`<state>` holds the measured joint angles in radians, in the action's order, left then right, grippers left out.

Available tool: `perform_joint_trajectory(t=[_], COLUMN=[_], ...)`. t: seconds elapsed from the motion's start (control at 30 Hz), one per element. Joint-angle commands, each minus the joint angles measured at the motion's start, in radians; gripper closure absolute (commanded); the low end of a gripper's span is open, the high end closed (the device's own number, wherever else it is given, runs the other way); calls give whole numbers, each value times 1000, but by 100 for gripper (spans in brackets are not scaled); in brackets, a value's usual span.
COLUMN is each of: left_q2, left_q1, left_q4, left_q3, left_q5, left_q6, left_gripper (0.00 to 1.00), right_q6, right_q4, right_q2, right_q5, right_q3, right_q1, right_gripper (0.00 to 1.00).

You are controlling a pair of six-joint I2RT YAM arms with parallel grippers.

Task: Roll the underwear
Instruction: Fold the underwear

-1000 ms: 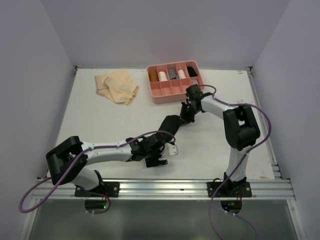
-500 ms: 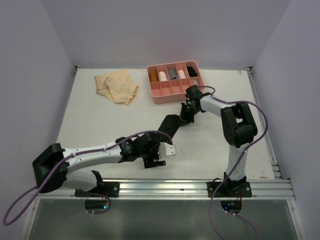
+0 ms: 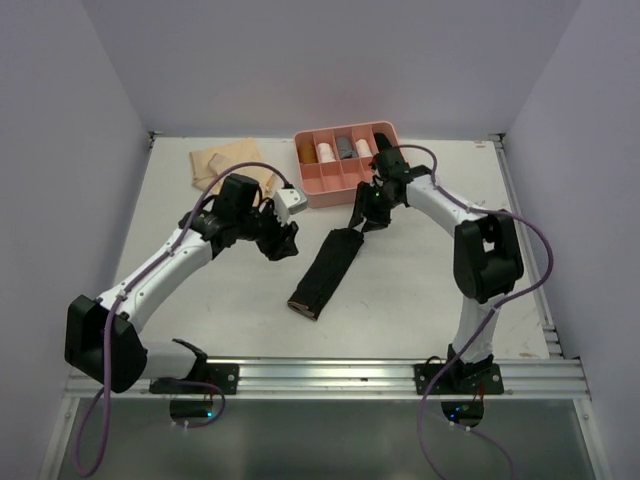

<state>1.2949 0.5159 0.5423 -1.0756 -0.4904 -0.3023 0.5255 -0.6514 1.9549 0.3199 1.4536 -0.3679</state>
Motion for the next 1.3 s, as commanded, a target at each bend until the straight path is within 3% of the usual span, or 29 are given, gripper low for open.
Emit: perform_joint_trajectory(t=[0.0, 0.13, 0.23, 0.27, 0.37, 0.53, 0.67, 0.83, 1.03, 1.27], left_q2=[27, 37, 34, 26, -9, 23, 52, 112, 178, 213], left_q1=[-95, -111, -82, -61, 150, 285, 347, 406, 429, 432], left_q4=[44, 4, 2, -1, -28, -36, -47, -51, -38, -31], left_q3=[3, 40, 72, 89, 140, 172, 164, 151, 138, 118], left_q5=[-174, -183, -139, -63, 109, 234, 276, 308, 360, 397], left_q6=[69, 45, 35, 32, 51, 120, 153, 158, 149, 149], left_gripper=[46, 49, 55, 55, 57, 61, 63, 62, 62, 73], right_q6=[-51, -6, 39, 53, 126, 272, 376, 475, 553, 603], right_q4=[-88, -83, -60, -35, 7, 55, 134, 246, 343, 386], right_q2=[-129, -165, -189, -198, -246, -387, -499, -490, -423, -347], right_q5=[-64, -10, 8, 10, 13, -54, -94, -82, -90, -99], right_q3=[100, 82, 21, -2, -93, -306, -468, -591, -607, -608], right_q1=[1, -20, -57, -62, -63, -88, -126, -180, -250, -290], right_gripper=[55, 72, 76, 76, 85, 100, 100, 100, 100, 100])
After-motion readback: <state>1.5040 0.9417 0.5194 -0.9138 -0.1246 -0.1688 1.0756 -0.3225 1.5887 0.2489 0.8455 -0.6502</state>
